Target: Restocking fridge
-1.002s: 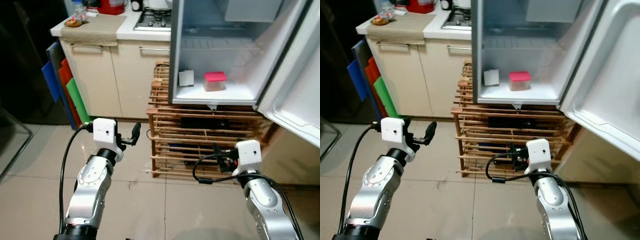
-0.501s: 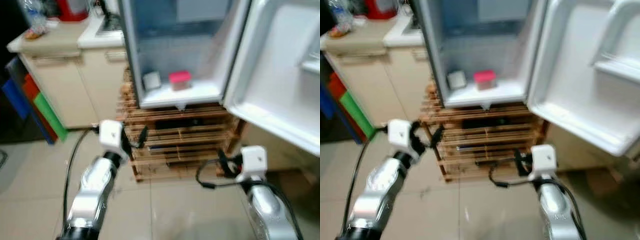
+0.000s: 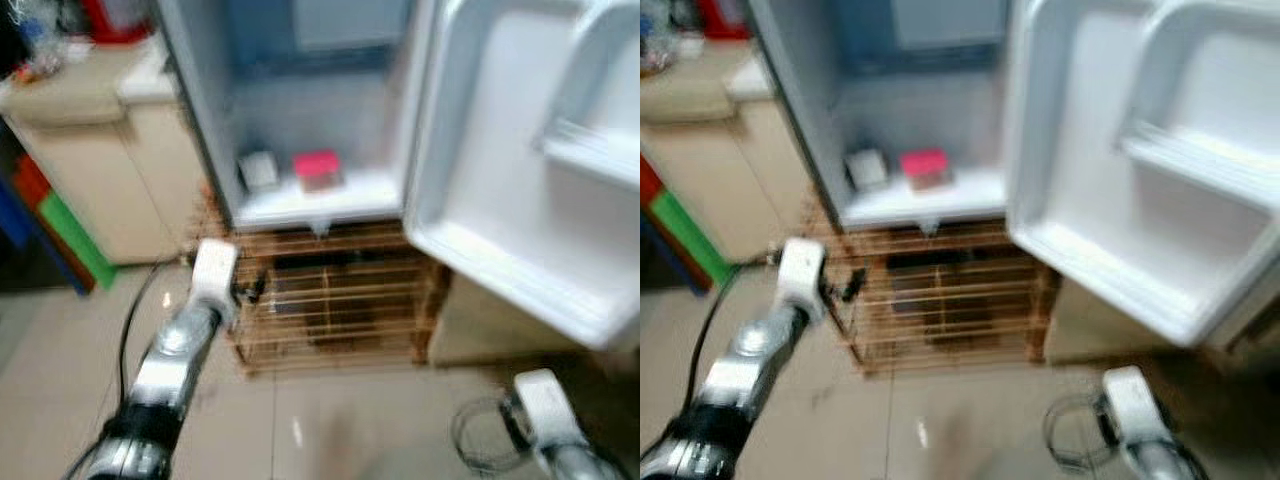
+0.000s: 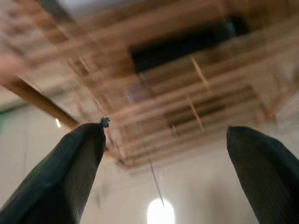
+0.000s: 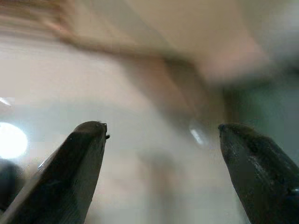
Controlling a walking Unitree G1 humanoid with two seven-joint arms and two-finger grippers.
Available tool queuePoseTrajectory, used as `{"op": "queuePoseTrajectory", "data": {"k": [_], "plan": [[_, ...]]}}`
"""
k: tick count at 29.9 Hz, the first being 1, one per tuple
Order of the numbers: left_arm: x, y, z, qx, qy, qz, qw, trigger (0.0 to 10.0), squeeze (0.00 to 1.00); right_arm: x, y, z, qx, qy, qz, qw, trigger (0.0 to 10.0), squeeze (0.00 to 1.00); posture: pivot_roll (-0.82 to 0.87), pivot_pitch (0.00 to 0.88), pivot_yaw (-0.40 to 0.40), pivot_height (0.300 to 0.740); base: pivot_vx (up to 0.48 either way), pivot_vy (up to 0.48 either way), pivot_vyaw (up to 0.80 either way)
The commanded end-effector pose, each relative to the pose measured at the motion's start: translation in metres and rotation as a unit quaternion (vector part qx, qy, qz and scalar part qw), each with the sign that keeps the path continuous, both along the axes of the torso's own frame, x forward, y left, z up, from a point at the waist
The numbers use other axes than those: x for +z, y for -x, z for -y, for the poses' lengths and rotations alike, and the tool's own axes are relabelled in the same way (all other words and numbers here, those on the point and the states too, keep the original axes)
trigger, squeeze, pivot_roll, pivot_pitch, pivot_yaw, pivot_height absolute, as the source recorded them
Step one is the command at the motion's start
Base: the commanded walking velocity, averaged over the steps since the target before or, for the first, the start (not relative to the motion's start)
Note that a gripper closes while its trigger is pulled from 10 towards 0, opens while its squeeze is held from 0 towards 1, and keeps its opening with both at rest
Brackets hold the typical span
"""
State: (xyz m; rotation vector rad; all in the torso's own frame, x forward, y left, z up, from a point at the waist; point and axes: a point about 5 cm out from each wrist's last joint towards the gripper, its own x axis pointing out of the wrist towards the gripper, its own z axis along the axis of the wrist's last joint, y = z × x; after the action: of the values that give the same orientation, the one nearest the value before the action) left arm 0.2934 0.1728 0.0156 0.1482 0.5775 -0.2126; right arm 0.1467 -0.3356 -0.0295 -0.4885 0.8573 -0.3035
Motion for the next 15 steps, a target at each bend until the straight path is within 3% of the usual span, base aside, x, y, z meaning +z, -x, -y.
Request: {"op": "queuePoseTrajectory", "data": {"k": [1, 2, 4, 7, 11, 12, 13, 15], "plan": [[-0.008, 0.003, -0.007, -0.010, -0.025, -0.035, 0.999, 10.0, 0.00, 0.006, -0.003, 0.014, -0.044, 0.021, 0.012, 0.999, 10.0, 0.00, -0.20, 0.000, 0.105, 0.740, 0.000, 0.000, 0.00], [-0.008, 0.003, -0.007, -0.010, -0.025, -0.035, 0.999, 10.0, 0.00, 0.006, -0.003, 0.014, -0.044, 0.021, 0.012, 0.999, 10.0, 0.00, -0.20, 0.000, 0.105, 0.740, 0.000, 0.000, 0.00], [-0.023, 0.013, -0.008, -0.027, -0.043, -0.076, 0.996, 10.0, 0.00, 0.023, -0.003, 0.043, -0.094, 0.070, 0.029, 0.993, 10.0, 0.00, -0.21, 0.000, 0.110, 0.740, 0.000, 0.000, 0.00], [-0.038, 0.025, -0.013, -0.035, -0.069, -0.113, 0.991, 10.0, 0.00, 0.054, -0.013, 0.070, -0.136, 0.133, 0.073, 0.979, 10.0, 0.00, -0.22, 0.000, 0.113, 0.740, 0.000, 0.000, 0.00], [-0.044, 0.031, -0.014, -0.041, -0.078, -0.131, 0.987, 10.0, 0.00, 0.073, -0.020, 0.083, -0.153, 0.164, 0.103, 0.969, 10.0, 0.00, -0.22, 0.000, 0.114, 0.740, 0.000, 0.000, 0.00], [-0.051, 0.038, -0.017, -0.051, -0.095, -0.151, 0.983, 10.0, 0.00, 0.096, -0.032, 0.094, -0.167, 0.192, 0.151, 0.955, 10.0, 0.00, -0.22, 0.000, 0.114, 0.740, 0.000, 0.000, 0.00], [-0.051, 0.038, -0.017, -0.051, -0.095, -0.151, 0.983, 10.0, 0.00, 0.096, -0.032, 0.094, -0.167, 0.192, 0.151, 0.955, 10.0, 0.00, -0.22, 0.000, 0.114, 0.740, 0.000, 0.000, 0.00], [-0.058, 0.046, -0.021, -0.073, -0.118, -0.178, 0.974, 10.0, 0.00, 0.118, -0.048, 0.099, -0.171, 0.197, 0.203, 0.944, 10.0, 0.00, -0.22, 0.000, 0.113, 0.740, 0.000, 0.000, 0.00]]}}
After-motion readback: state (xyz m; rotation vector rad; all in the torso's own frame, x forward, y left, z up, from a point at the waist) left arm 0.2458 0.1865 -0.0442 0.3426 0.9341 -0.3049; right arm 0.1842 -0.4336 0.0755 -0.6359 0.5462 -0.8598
